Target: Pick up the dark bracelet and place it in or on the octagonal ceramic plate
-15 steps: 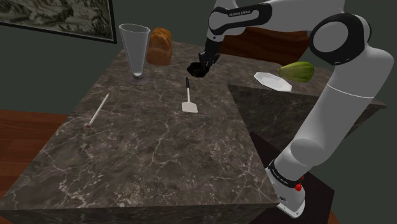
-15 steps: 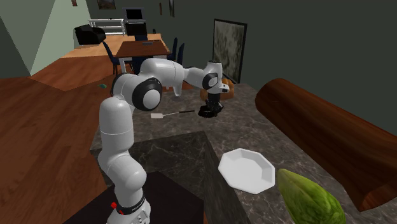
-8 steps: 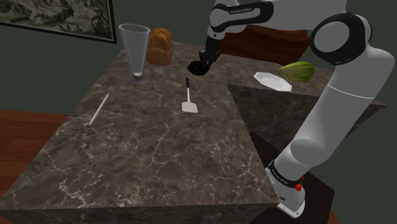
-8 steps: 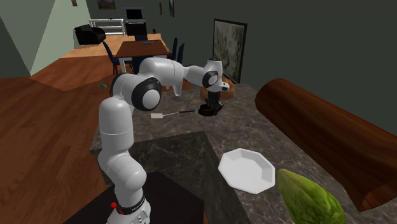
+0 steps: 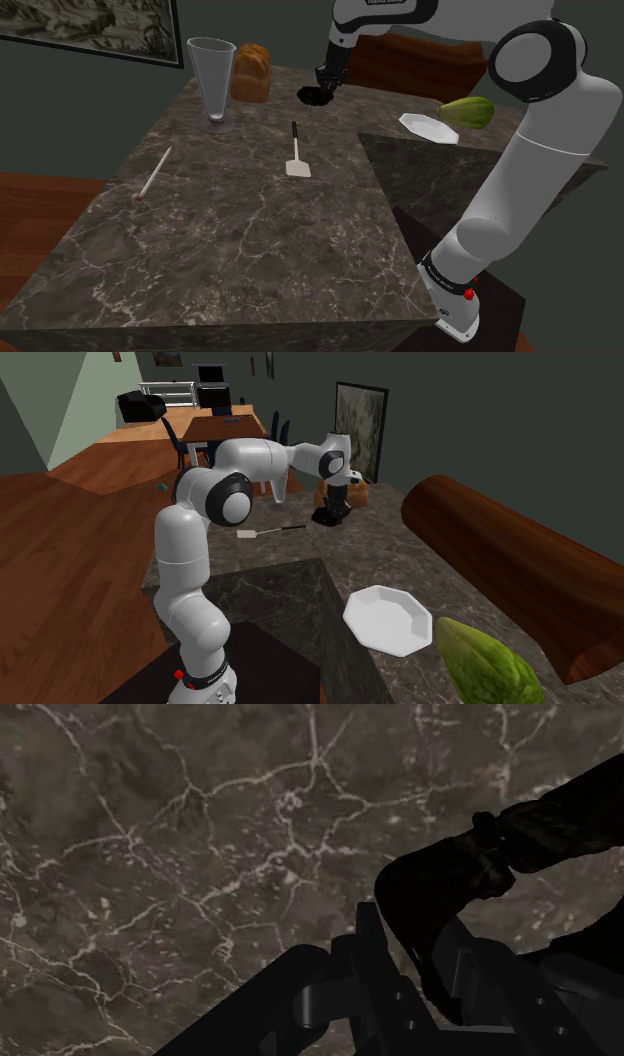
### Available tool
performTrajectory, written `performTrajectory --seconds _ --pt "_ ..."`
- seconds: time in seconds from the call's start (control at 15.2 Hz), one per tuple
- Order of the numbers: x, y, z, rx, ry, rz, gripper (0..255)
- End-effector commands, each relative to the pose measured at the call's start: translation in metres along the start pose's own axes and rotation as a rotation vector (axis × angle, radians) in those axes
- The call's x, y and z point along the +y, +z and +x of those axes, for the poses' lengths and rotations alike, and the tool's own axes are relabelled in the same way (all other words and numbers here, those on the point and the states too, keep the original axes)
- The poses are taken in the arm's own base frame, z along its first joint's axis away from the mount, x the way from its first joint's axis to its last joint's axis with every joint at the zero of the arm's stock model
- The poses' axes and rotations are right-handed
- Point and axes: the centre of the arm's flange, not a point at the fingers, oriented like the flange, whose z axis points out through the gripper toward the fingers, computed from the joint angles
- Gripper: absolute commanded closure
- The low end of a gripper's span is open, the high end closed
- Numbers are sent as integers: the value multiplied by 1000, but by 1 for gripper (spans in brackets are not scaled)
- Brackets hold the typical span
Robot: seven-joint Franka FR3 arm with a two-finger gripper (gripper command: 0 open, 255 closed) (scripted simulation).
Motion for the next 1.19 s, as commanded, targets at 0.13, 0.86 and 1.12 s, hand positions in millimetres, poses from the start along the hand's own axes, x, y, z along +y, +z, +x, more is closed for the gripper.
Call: performTrajectory --seconds 0.13,0.86,1.12 --pt "-1 -22 0 0 0 0 255" --pt "94 -38 -45 0 0 0 255" --pt "142 -41 -67 0 0 0 255"
